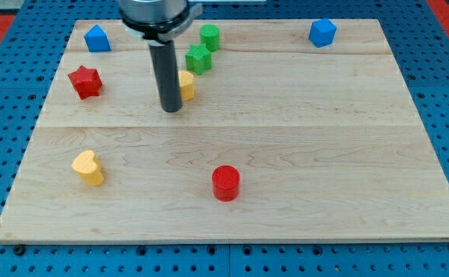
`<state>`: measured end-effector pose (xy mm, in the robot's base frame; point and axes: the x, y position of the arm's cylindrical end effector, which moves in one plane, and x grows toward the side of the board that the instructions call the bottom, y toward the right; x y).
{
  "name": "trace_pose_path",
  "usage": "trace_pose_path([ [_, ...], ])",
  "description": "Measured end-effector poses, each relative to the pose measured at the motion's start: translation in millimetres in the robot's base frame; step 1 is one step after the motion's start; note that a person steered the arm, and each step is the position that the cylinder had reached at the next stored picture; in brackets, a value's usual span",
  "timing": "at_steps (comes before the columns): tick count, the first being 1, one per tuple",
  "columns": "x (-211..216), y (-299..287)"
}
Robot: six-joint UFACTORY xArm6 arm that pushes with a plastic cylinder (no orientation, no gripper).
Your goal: Push the yellow heart to the bottom of the yellow hexagon
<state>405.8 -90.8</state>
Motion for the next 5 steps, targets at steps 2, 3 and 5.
trace_pose_path([
  [2, -37.0, 22.7],
  [3, 5.5, -21.8],
  [5, 43.9, -54.8],
])
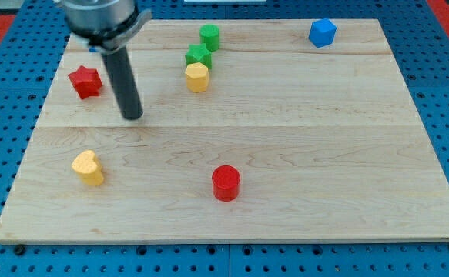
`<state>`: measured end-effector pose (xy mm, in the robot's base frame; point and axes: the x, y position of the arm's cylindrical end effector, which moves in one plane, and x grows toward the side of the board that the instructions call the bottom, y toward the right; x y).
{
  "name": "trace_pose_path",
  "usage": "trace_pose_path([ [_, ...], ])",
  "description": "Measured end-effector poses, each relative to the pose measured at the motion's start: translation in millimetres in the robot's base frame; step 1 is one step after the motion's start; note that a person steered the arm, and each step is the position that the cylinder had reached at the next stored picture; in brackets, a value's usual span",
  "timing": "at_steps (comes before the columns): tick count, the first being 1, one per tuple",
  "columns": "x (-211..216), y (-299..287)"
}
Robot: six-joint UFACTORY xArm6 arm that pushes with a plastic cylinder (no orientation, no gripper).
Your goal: Push the yellow heart to the bottom of the yellow hexagon
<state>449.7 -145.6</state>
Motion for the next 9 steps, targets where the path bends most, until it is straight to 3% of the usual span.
trace_pose_path([
  [2, 45.2, -124.6],
  [3, 89.0, -60.9],
  [4, 61.9, -7.0],
  [5, 59.9, 9.6],
  [6, 88.9, 11.7],
  [8, 16.5, 29.3],
  [9, 25.0, 31.5],
])
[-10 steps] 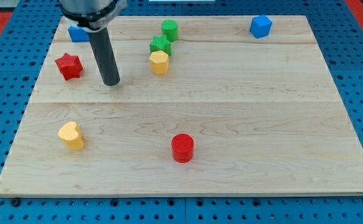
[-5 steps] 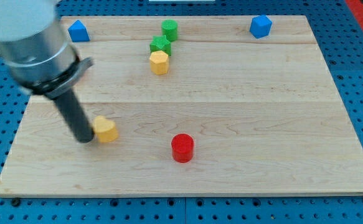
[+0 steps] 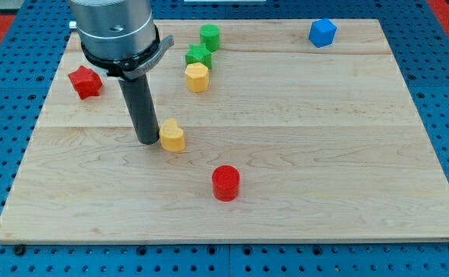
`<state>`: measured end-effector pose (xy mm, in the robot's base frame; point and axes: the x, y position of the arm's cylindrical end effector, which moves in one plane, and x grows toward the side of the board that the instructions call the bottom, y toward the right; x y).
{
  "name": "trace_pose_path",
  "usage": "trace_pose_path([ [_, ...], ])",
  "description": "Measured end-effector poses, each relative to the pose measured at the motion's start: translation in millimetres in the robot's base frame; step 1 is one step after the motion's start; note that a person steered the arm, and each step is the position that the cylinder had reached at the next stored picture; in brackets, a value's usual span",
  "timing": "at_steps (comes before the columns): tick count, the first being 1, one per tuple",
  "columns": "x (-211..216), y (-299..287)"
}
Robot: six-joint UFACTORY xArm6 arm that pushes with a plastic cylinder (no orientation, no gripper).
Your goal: Push the yellow heart to the bottom of the yellow hexagon
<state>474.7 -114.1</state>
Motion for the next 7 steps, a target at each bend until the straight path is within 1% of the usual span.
trace_pose_path([
  [1, 49.2, -16.2],
  [2, 33.5, 29.8],
  [3, -18.2, 31.6],
  [4, -47.3, 42.9],
  [5, -48.5, 55.0],
  [6, -27.1, 18.5],
  [7, -11.9, -33.9],
])
